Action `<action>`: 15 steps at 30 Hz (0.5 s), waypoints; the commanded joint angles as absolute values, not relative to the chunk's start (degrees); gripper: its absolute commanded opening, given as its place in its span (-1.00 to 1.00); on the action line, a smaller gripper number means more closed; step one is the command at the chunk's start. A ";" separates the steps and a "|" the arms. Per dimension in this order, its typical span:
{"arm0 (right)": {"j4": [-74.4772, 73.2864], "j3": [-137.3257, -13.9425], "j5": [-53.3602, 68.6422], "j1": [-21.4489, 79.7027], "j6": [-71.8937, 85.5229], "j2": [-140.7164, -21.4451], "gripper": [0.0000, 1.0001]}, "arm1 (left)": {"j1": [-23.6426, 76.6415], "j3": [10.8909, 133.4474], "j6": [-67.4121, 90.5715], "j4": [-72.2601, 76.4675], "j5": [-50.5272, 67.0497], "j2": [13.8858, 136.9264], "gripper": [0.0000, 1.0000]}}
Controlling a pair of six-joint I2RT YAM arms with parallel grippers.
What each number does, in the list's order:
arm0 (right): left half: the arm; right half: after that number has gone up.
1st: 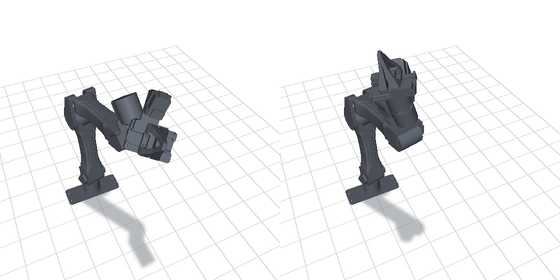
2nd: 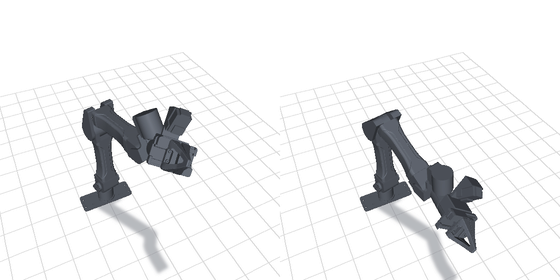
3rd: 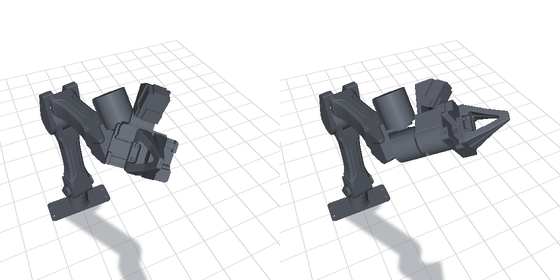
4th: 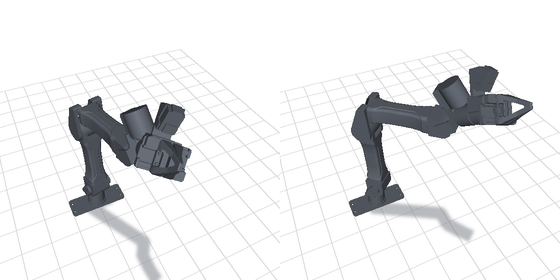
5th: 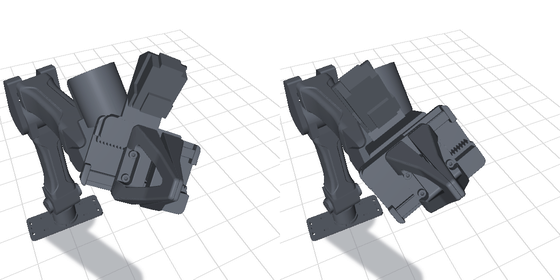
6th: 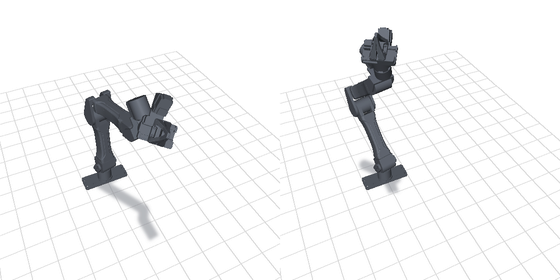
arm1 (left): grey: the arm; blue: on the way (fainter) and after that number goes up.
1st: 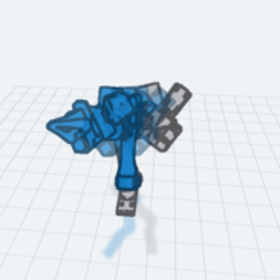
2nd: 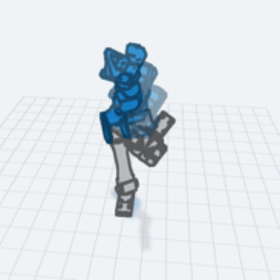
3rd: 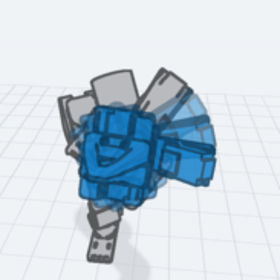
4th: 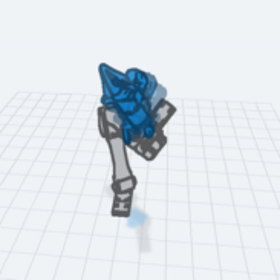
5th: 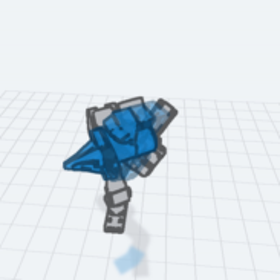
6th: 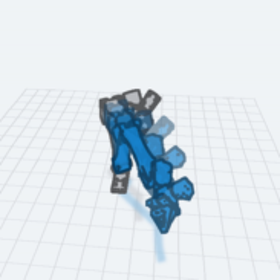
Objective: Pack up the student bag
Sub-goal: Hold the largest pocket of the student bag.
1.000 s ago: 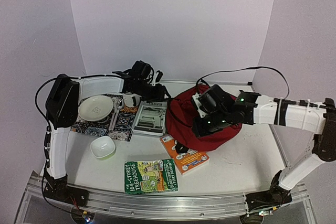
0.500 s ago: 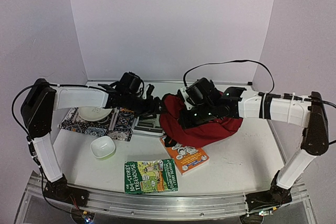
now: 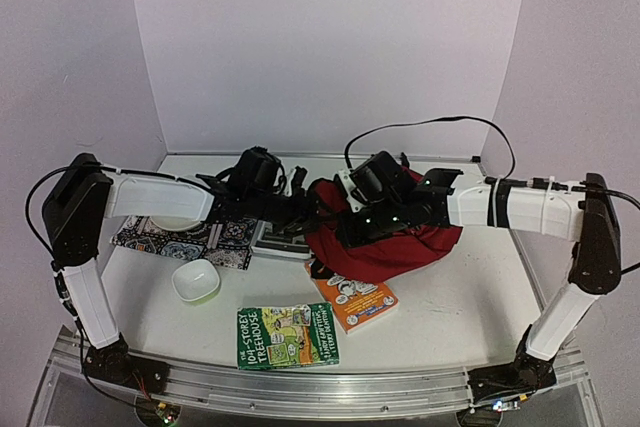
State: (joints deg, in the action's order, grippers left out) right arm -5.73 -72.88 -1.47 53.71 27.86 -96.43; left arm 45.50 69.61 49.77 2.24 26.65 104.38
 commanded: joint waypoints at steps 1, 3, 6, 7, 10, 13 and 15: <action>-4.08 -72.77 -0.45 54.01 27.77 -96.94 -1.00 | 45.69 68.39 51.58 6.15 25.77 103.37 0.27; -4.19 -72.70 -0.45 53.98 27.70 -96.76 -1.00 | 45.89 68.08 52.05 6.66 26.43 104.54 0.14; -4.26 -71.99 -0.97 54.00 27.43 -96.10 -1.00 | 46.14 67.69 52.63 8.00 27.58 105.22 -0.25; -4.35 -71.69 -1.43 54.00 27.24 -95.86 -1.00 | 46.14 67.61 52.62 8.15 27.73 105.15 -0.44; -5.86 -70.80 -3.71 53.96 26.23 -94.74 -1.00 | 46.09 67.57 51.69 8.19 27.14 104.03 -0.88; -8.19 -69.42 -5.39 53.42 25.29 -92.78 -1.00 | 45.77 67.71 50.57 8.15 26.48 102.56 -1.00; -10.22 -67.96 -6.29 52.61 24.68 -90.96 -1.00 | 45.21 67.75 50.25 8.06 26.58 101.89 -1.00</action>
State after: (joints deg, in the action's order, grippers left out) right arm -4.98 -70.30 -2.88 53.59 26.60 -95.81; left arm 45.87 67.35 51.94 5.08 26.89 104.81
